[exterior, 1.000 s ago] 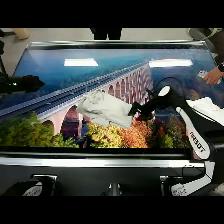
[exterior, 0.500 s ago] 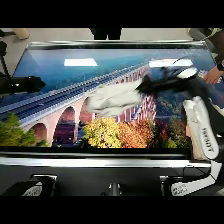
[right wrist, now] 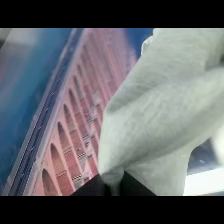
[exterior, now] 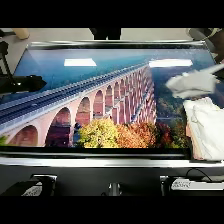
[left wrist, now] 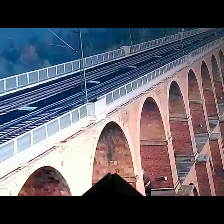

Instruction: Fold the shirts.

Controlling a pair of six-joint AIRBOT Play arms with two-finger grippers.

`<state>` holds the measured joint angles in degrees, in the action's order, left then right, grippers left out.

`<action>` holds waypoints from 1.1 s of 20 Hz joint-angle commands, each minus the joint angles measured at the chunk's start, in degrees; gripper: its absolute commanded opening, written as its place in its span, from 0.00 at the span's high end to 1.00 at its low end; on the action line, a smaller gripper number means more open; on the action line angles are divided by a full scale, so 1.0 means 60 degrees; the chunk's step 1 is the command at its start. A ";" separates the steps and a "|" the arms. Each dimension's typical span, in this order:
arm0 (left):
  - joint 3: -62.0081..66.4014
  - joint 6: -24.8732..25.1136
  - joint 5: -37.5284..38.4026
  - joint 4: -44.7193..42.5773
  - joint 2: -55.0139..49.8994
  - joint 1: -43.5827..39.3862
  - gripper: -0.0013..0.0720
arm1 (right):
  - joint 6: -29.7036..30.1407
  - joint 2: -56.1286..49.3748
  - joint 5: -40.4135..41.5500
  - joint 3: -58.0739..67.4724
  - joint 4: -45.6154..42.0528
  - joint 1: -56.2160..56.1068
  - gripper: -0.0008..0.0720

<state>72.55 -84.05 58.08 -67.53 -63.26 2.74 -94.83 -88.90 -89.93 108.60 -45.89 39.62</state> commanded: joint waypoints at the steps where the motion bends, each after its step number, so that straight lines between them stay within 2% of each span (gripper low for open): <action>1: -0.0004 0.0004 -0.0011 0.0000 -0.0007 0.0007 0.95 | -0.0419 0.0342 -0.1220 0.0186 -0.0149 0.1920 0.95; 5: -0.0004 0.0007 -0.0022 0.0000 -0.0007 0.0007 0.95 | -0.0903 0.0922 -0.1978 0.0182 -0.0721 0.3461 0.95; 8: -0.0004 0.0004 -0.0200 0.0004 -0.0007 0.0004 0.95 | -0.0922 0.1297 -0.2663 0.0011 -0.2998 0.3599 0.95; 10: -0.0004 0.0004 -0.0339 0.0004 -0.0007 0.0004 0.95 | -0.0943 0.1588 -0.2670 -0.0878 -0.3366 0.3595 0.95; 12: -0.0004 0.0004 -0.0368 0.0004 -0.0007 0.0004 0.95 | -0.0907 0.2022 -0.2674 -0.2608 -0.3683 0.3595 0.95; 16: -0.0004 0.0004 -0.0346 0.0007 -0.0004 0.0004 0.95 | -0.0681 0.2776 -0.2430 -0.5894 -0.5504 0.3599 0.95; 19: -0.0004 0.0004 -0.0331 0.0080 -0.0004 0.0004 0.95 | -0.0619 0.2925 -0.1807 -0.6492 -0.5963 0.3599 0.95; 22: -0.0004 0.0004 -0.0342 0.0255 -0.0004 -0.0004 0.95 | -0.0619 0.2932 -0.1807 -0.6488 -0.5960 0.3599 0.95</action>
<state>72.55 -84.05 56.10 -66.87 -63.26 2.74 -98.72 -71.90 -101.73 71.96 -79.05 61.19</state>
